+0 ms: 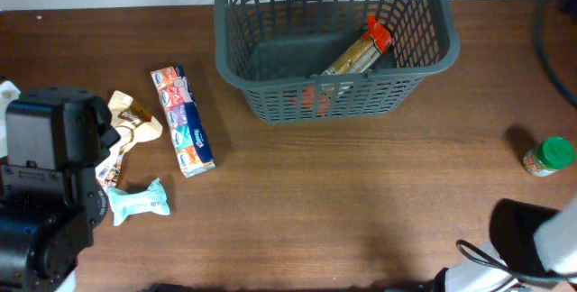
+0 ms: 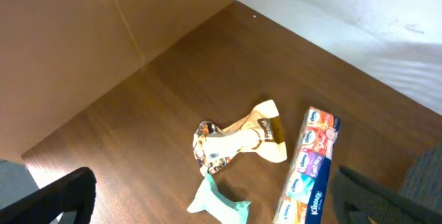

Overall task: Pack container
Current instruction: 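Move the right gripper to the green-lidded jar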

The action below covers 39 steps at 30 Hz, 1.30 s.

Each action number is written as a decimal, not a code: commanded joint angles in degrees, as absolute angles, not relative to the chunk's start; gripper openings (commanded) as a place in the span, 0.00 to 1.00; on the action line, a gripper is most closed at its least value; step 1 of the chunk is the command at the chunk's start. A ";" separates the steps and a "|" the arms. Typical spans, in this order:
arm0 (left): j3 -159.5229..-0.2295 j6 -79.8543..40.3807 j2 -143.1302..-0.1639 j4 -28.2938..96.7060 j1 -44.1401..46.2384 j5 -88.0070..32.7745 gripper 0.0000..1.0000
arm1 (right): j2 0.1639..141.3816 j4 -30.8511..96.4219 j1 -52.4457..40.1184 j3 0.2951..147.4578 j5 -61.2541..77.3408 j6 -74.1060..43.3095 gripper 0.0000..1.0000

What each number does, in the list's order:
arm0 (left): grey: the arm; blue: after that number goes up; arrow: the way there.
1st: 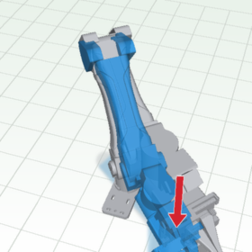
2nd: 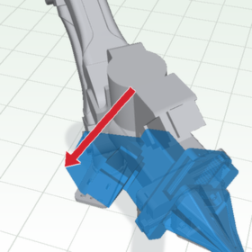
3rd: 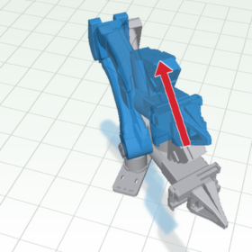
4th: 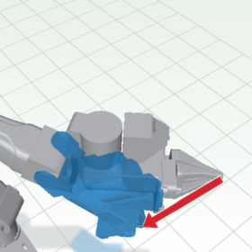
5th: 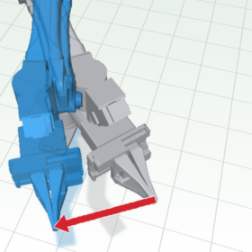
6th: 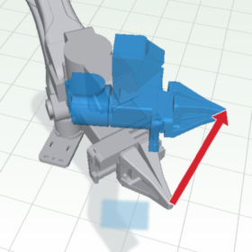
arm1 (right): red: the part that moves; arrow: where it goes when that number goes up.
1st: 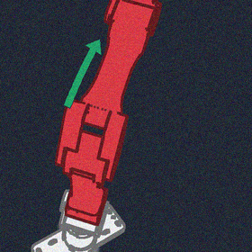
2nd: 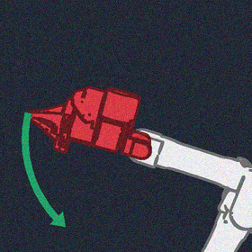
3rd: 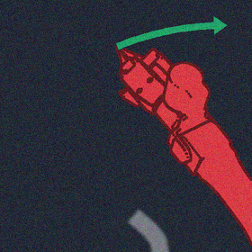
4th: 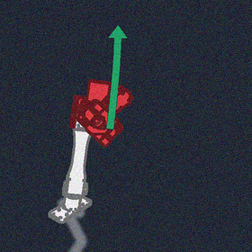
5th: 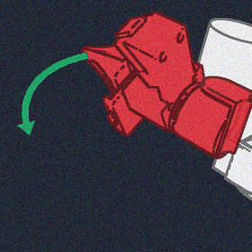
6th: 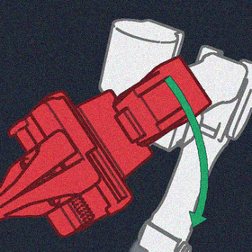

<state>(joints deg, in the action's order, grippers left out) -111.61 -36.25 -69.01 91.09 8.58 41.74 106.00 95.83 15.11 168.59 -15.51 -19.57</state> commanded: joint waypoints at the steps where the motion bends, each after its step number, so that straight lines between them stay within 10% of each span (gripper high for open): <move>1: -111.81 -36.40 -69.04 91.18 8.29 41.23 1.00 | 107.83 97.34 21.76 166.82 -14.00 -20.71 0.99; 24: -111.81 -36.40 -69.04 91.18 8.29 41.23 1.00 | 108.20 83.07 40.25 108.62 -8.43 -23.20 0.99; 39: -111.81 -36.40 -69.04 91.18 8.29 41.23 1.00 | 116.03 76.73 41.39 106.80 -5.45 -23.20 0.99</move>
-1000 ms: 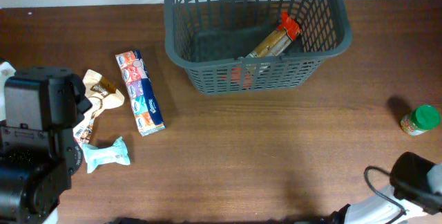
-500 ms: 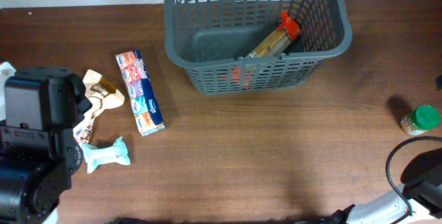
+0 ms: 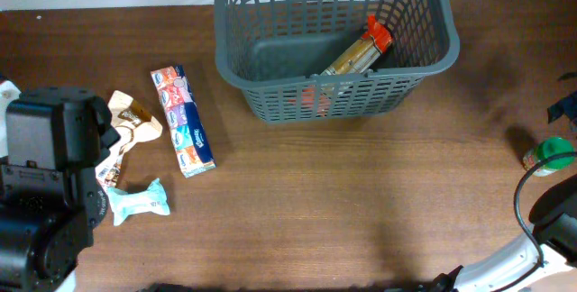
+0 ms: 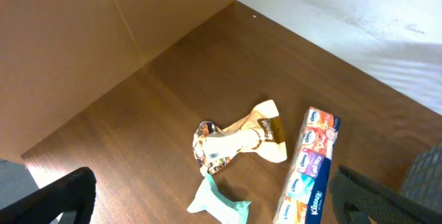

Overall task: Pack container
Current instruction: 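Move the right gripper to the green-lidded jar, then grasp the green-lidded jar with the right gripper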

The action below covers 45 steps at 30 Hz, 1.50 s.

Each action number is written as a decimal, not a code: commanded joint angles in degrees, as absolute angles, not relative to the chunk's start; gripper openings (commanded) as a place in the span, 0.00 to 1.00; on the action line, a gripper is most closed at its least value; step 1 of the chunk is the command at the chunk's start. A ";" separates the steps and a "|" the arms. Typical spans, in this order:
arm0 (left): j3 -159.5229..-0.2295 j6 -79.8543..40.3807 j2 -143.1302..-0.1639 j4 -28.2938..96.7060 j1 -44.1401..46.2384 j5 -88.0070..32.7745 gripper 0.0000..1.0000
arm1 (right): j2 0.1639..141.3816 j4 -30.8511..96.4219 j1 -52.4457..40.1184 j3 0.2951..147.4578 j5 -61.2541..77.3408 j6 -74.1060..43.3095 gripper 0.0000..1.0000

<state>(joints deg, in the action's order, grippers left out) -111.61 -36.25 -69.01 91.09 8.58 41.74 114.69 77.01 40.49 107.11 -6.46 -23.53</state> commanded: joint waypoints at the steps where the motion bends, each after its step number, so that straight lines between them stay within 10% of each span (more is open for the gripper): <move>1: -111.81 -36.42 -69.04 91.20 8.29 41.23 1.00 | 116.27 76.66 41.63 106.80 -5.28 -23.18 0.99; 45: -111.81 -36.40 -69.04 91.18 8.29 41.23 1.00 | 119.52 60.95 43.90 89.32 0.25 -16.71 0.99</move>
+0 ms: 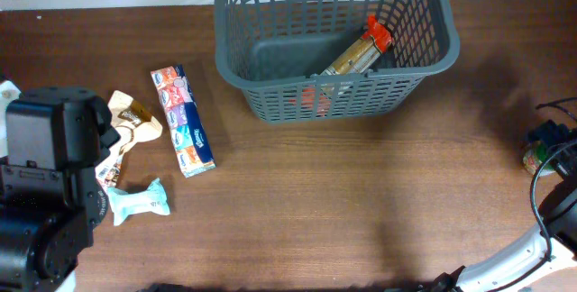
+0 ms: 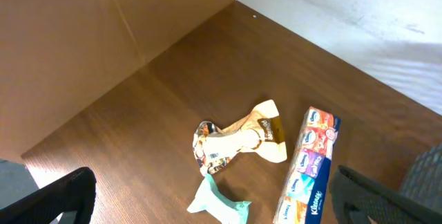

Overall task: Pack container
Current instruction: 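Grasp the green-lidded jar with the right gripper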

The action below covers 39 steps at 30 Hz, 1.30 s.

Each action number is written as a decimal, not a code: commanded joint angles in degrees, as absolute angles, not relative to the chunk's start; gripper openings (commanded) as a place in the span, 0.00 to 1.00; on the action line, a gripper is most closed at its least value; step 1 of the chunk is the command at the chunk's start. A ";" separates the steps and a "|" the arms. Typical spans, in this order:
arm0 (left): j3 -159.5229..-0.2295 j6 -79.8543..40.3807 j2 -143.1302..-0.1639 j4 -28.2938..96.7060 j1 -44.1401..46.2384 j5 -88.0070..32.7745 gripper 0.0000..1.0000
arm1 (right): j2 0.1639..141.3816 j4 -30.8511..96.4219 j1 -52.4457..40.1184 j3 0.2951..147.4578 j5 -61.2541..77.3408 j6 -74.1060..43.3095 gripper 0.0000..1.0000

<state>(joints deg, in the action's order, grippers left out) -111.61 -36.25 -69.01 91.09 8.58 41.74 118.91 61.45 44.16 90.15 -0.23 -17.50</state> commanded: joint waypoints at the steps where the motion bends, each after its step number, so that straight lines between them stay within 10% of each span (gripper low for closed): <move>1: -111.81 -36.40 -69.04 91.18 8.29 41.23 1.00 | 119.68 60.77 43.88 89.27 0.27 -16.71 0.99; 34: -111.81 -36.40 -69.04 91.18 8.29 41.25 1.00 | 123.28 58.04 43.90 89.69 0.25 -15.42 0.98; 39: -111.81 -36.40 -69.04 91.18 8.29 41.23 1.00 | 123.28 58.19 43.90 89.69 0.25 -15.44 0.59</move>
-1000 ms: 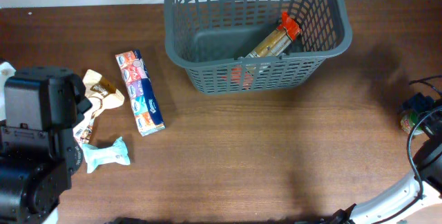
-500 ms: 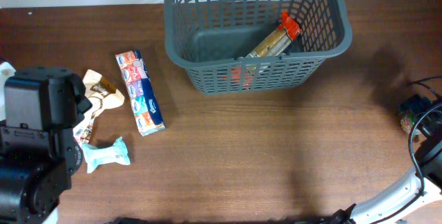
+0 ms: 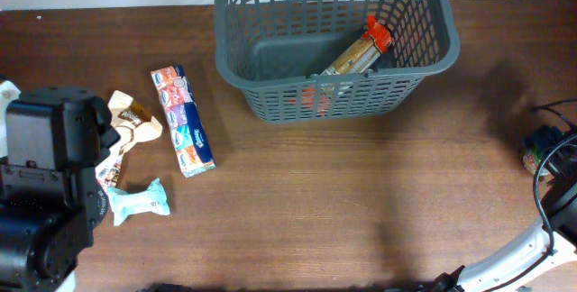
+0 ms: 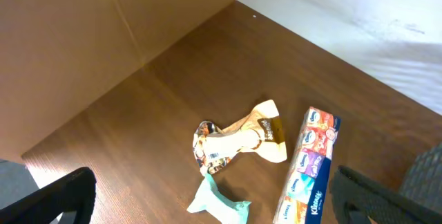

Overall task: Pack container
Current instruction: 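Grasp the green-lidded jar with the right gripper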

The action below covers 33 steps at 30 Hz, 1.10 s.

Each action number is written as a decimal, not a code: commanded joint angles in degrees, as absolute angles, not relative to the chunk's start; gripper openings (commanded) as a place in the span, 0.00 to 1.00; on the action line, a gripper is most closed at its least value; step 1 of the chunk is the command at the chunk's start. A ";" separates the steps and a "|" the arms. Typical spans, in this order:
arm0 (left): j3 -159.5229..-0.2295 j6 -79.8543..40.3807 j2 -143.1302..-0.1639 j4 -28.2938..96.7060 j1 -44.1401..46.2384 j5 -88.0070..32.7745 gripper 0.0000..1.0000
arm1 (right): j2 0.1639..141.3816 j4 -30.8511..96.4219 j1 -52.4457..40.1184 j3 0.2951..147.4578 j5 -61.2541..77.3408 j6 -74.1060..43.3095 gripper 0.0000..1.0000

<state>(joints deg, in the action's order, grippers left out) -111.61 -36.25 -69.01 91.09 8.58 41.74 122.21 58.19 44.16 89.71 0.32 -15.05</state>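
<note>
The grey slatted basket (image 3: 424,62) stands at the back centre, with a long pasta packet with a red end (image 3: 359,50) lying in it. On the left lie a Kleenex tissue pack (image 3: 183,121) (image 4: 309,160), a brown-and-white snack wrapper (image 3: 132,123) (image 4: 238,140) and a teal packet (image 3: 140,202) (image 4: 219,205). My left gripper (image 4: 207,207) hangs open above these, its fingers (image 4: 65,195) wide apart. At the far right edge my right gripper (image 3: 544,139) sits over the small jar (image 3: 531,158). The jar's lid is hidden, and how the jaws stand does not show.
The left arm's black body (image 3: 45,184) fills the front left corner. A black cable (image 3: 539,184) loops at the right edge. A brown board wall (image 4: 83,37) stands to the left of the table in the left wrist view.
The right gripper has settled slightly lower over the jar, and the green lid that still showed beneath it is now covered. The left arm and the items on the left have not moved.
The jar with its green lid first stood free at the right edge, with the right arm low in the front right corner. Then the right gripper showed at the edge just behind the jar, then on top of it, and now it covers it.
</note>
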 commanded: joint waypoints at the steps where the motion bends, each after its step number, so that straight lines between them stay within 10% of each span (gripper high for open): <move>1: -111.81 -36.40 -69.04 91.18 8.29 41.23 1.00 | 123.28 58.22 43.90 89.69 0.25 -15.44 0.54; 13: -111.81 -36.40 -69.04 91.18 8.29 41.23 1.00 | 123.26 64.47 43.88 97.38 0.89 -15.70 0.09; 33: -111.81 -36.40 -69.04 91.20 8.29 41.23 1.00 | 122.78 86.32 39.07 134.56 3.73 -16.53 0.04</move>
<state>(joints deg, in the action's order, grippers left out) -111.61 -36.25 -69.01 91.09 8.58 41.74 123.76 84.62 41.85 125.97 2.09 -16.29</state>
